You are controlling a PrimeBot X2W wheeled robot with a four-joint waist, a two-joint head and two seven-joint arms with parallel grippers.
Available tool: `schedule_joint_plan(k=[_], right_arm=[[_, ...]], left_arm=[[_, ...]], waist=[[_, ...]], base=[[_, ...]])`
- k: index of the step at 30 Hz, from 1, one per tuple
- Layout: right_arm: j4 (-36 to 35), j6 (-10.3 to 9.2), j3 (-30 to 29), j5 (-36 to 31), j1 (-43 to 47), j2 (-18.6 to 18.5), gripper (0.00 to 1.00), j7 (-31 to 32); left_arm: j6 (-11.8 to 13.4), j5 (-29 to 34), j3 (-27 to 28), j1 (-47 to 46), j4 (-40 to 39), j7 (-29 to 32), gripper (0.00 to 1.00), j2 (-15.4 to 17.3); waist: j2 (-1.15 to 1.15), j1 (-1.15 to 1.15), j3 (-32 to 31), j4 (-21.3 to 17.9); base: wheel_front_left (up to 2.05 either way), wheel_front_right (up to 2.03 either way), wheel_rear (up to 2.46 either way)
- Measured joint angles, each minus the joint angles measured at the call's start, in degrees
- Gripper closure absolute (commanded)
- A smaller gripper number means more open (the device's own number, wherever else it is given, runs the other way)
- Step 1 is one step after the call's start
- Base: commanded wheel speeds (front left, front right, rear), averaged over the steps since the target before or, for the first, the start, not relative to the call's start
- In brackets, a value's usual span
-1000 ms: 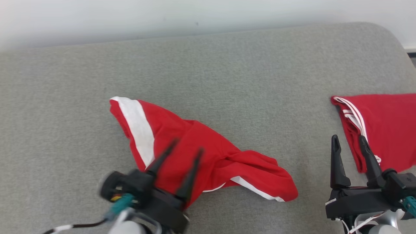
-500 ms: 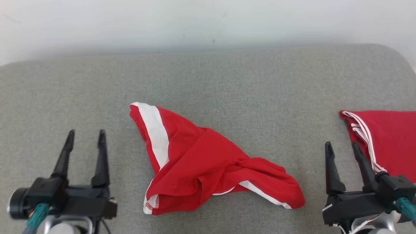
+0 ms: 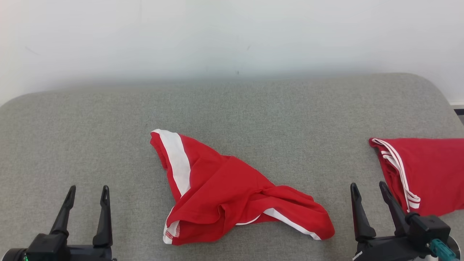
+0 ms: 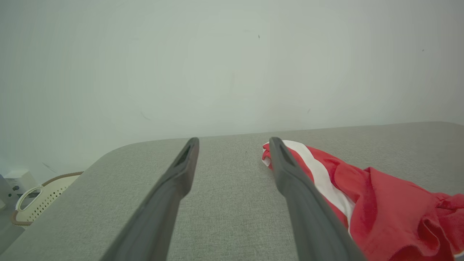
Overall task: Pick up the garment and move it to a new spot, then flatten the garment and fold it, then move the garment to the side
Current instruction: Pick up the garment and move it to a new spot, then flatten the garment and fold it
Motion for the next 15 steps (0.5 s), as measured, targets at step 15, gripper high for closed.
schedule_joint_plan(k=[15], right_arm=[[-1.12,0.00,-0.46,-0.20,1.69,0.00,0.00,1.02]], left_arm=[[0.32,-0.19,-0.88,0.92,-0.68,1.03,0.00,0.23]], waist=[[0.00,0.01,-1.00,0.56]], base=[[0.00,0.00,0.00]])
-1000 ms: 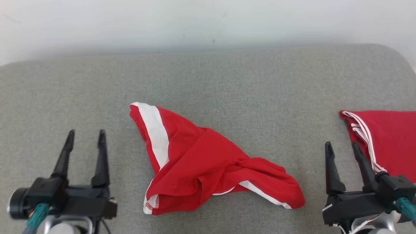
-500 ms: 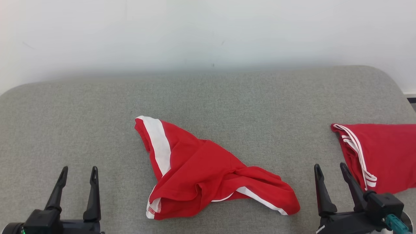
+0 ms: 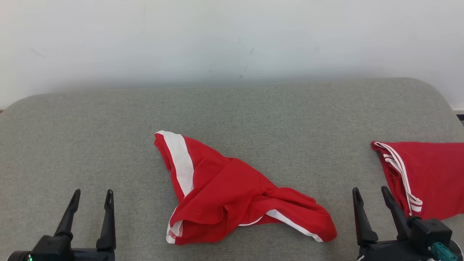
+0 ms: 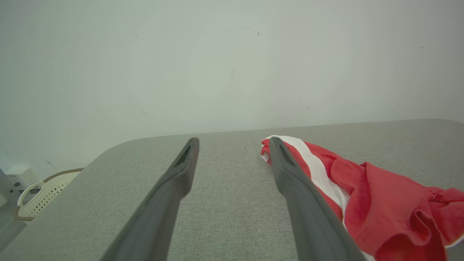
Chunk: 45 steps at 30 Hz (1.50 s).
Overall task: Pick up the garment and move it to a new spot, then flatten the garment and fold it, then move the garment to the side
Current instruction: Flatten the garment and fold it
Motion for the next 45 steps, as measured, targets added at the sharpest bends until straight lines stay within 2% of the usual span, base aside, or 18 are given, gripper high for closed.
schedule_joint_plan(k=[5,15,22,28,33,37,38,40,45], right_arm=[[-0.09,0.00,3.92,0.40,-0.71,-1.27,0.00,1.01],[2.90,0.00,26.01,3.72,-10.25,-8.72,0.00,4.44],[7.82,0.00,37.79,6.19,-17.40,-12.60,0.00,5.79],[13.29,0.00,44.31,5.30,-24.22,-14.63,0.00,6.36],[18.42,0.00,47.60,2.48,-28.42,-14.46,0.00,6.78],[22.07,0.00,48.11,1.67,-29.89,-12.87,0.00,6.54],[23.03,0.00,47.76,1.68,-30.11,-12.37,0.54,6.42],[24.25,0.00,46.36,1.70,-30.49,-11.59,1.00,5.48],[25.01,0.00,43.56,1.87,-30.73,-10.60,1.00,3.26]], left_arm=[[-0.07,-0.05,-0.49,-0.40,0.19,0.02,0.00,-0.13],[-0.56,-0.27,-1.81,-1.98,1.55,-0.43,0.00,-1.77],[-1.54,-0.24,-2.86,-3.32,2.71,-1.01,0.00,-2.93],[-2.54,-0.21,-3.55,-4.92,3.97,-1.41,0.00,-4.58],[-3.10,0.02,-3.56,-5.43,5.15,-1.56,0.00,-5.63],[-3.59,0.11,-3.34,-5.71,5.63,-1.58,0.00,-6.32],[-3.64,0.14,-3.25,-5.79,5.68,-1.58,0.00,-6.45],[-3.97,0.29,-2.96,-6.06,5.70,-1.59,0.00,-6.71],[-4.46,0.71,-2.00,-6.64,5.56,-1.75,0.00,-7.15]], waist=[[0.00,0.00,0.09,1.35],[0.00,0.01,1.33,6.00],[0.00,0.01,2.44,9.82],[0.00,0.01,4.20,12.47],[0.00,0.01,5.53,13.99],[0.00,0.01,6.02,14.55],[0.00,0.01,6.09,14.58],[0.00,0.01,6.21,14.59],[0.00,0.01,6.45,14.31]], base=[[0.00,0.00,0.00],[0.00,0.00,0.00],[0.00,0.00,0.00],[0.00,0.00,0.00],[0.00,0.00,0.00],[0.00,0.00,0.00],[0.00,0.00,0.00],[0.00,0.00,0.00],[0.00,0.00,0.00]])
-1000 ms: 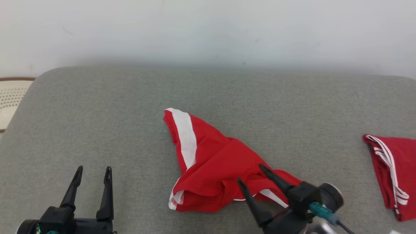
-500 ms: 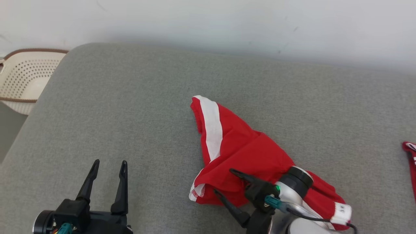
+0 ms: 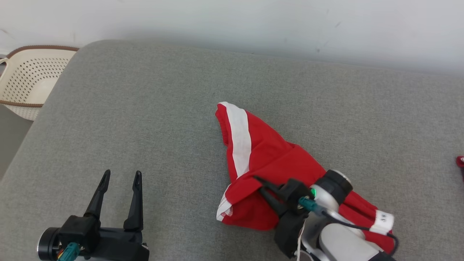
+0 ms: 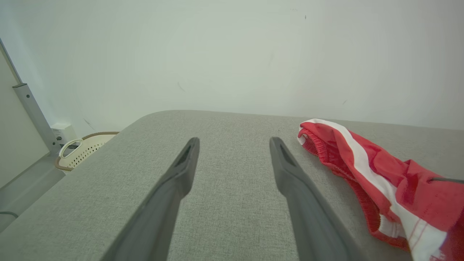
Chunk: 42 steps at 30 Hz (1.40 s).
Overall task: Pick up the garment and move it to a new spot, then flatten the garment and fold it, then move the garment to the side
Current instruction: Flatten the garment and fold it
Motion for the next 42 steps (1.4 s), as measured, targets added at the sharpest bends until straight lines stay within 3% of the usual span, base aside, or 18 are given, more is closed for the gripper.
schedule_joint_plan(k=[5,10,17,25,34,39,40,41,42], right_arm=[[-2.82,0.00,-5.97,0.47,0.23,-0.07,1.00,-2.01],[-6.27,0.00,-16.74,-0.10,1.76,-1.14,1.00,-2.85],[-11.78,0.00,-27.63,-1.42,8.76,-2.78,1.00,-2.33],[-17.83,0.00,-28.33,1.44,18.31,-5.72,1.00,0.13],[-21.76,0.00,-26.15,5.61,24.83,-11.84,1.00,3.08],[-20.22,0.00,-27.63,7.64,25.97,-11.59,1.00,2.78],[-19.60,0.00,-27.83,8.03,25.98,-10.96,0.76,2.36],[-18.87,0.00,-27.96,8.44,25.92,-10.23,0.20,2.14],[-18.15,0.00,-28.20,8.95,25.93,-9.44,0.00,1.83]], left_arm=[[-0.08,1.30,0.98,-0.01,-0.56,0.00,0.00,-0.53],[-0.62,1.82,1.72,0.04,-0.79,0.00,0.00,-0.94],[-1.77,2.55,2.85,-0.09,-0.59,0.00,0.00,-1.51],[-2.52,3.02,3.55,-0.04,-0.30,0.00,0.00,-1.63],[-3.09,3.11,3.86,0.24,0.40,0.00,0.00,-1.62],[-3.08,3.10,4.19,1.02,0.47,0.00,0.00,-1.64],[-3.08,3.09,4.22,1.09,0.52,0.00,0.00,-1.66],[-3.08,3.08,4.26,1.17,0.55,0.00,0.00,-1.69],[-3.08,3.08,4.31,1.33,0.56,-0.01,0.00,-1.70]], waist=[[0.00,0.00,0.32,-0.87],[0.00,0.00,0.83,-1.89],[0.00,-0.01,1.70,-3.19],[0.00,-0.01,1.51,-4.87],[0.00,-0.01,0.16,-6.37],[0.00,-0.01,-0.50,-7.00],[0.00,-0.01,-0.65,-7.09],[0.00,-0.01,-0.78,-7.17],[0.00,-0.01,-0.93,-7.23]], base=[[0.00,0.00,0.00],[0.00,0.00,0.00],[0.00,0.00,0.00],[0.00,0.00,0.00],[0.00,0.00,0.00],[0.00,0.00,0.00],[0.00,0.00,0.00],[0.00,0.00,0.00],[0.00,0.00,0.00]])
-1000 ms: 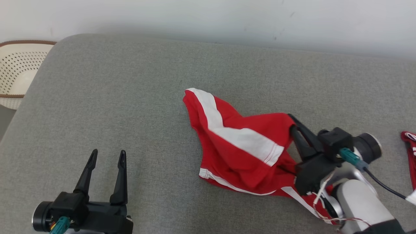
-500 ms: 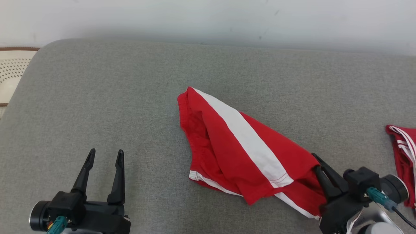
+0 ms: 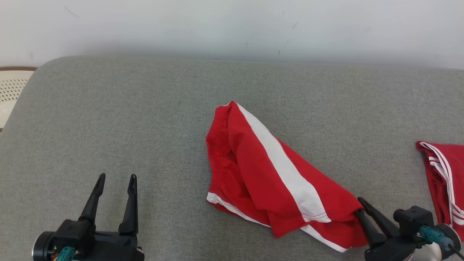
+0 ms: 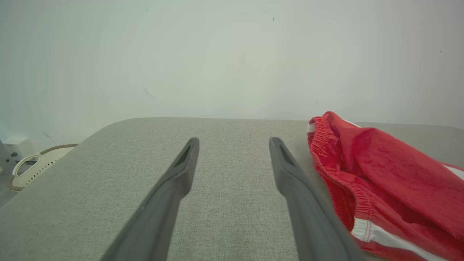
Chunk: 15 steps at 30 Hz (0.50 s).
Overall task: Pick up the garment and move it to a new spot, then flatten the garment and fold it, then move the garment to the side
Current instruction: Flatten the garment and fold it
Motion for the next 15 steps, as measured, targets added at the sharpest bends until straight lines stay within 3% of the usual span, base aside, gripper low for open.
schedule_joint_plan(k=[6,15], right_arm=[[2.74,0.00,-4.61,1.36,0.21,3.78,0.00,-2.44],[-1.29,0.00,-19.11,-2.54,2.32,11.89,0.00,-7.59]], left_arm=[[0.08,-0.09,0.12,0.61,0.01,0.01,0.00,0.03],[1.10,-0.14,0.78,1.08,-0.42,0.02,0.00,0.55]], waist=[[0.00,0.00,-0.35,-0.13],[0.00,0.00,-0.86,-1.14]], base=[[0.00,0.00,0.00],[0.00,0.00,0.00]])
